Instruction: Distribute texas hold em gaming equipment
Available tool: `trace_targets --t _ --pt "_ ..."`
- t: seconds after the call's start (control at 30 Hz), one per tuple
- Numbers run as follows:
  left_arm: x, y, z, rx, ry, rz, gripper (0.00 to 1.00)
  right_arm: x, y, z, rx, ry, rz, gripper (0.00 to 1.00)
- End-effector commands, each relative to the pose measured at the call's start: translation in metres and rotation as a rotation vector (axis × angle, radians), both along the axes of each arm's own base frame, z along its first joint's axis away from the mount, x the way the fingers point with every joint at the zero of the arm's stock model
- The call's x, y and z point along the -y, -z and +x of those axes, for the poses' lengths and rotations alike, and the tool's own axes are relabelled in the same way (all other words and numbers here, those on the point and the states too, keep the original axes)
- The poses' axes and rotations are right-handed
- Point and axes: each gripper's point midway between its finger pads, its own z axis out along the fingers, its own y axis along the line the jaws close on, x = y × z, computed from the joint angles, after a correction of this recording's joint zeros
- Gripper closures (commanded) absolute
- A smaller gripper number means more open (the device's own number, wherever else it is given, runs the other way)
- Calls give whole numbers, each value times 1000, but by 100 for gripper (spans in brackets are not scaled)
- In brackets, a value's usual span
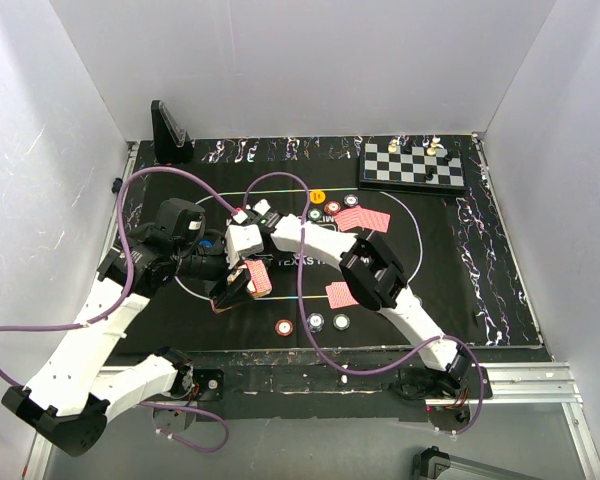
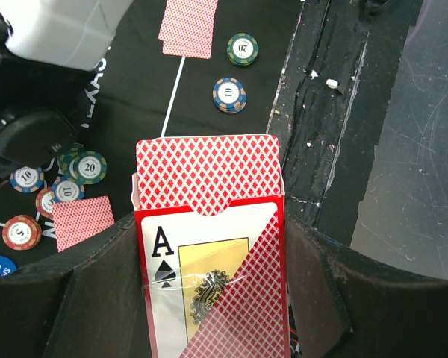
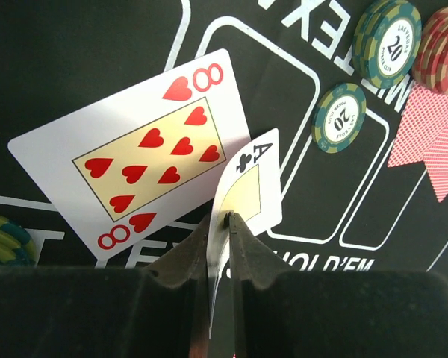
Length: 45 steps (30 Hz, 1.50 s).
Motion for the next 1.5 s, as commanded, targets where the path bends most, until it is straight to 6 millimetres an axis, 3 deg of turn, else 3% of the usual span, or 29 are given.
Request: trace_targets --t 0.0,0.43,0.9,1.17,1.37,1.47 --pt "5 -21 -1 53 14 -58 79 -21 13 -21 -131 38 175 77" --pt "4 -19 0 57 14 -56 79 -38 5 -36 -235 1 314 51" --pt "5 -20 2 62 11 -55 78 -26 -13 -36 -266 -13 375 32" --pt "5 -20 3 60 9 -53 78 -13 -71 -49 -322 -8 599 31" --pt "6 -17 3 47 11 -55 78 4 -148 -65 -400 46 954 25" --pt "7 -17 4 46 11 -57 78 15 -181 -73 -437 58 1131 17"
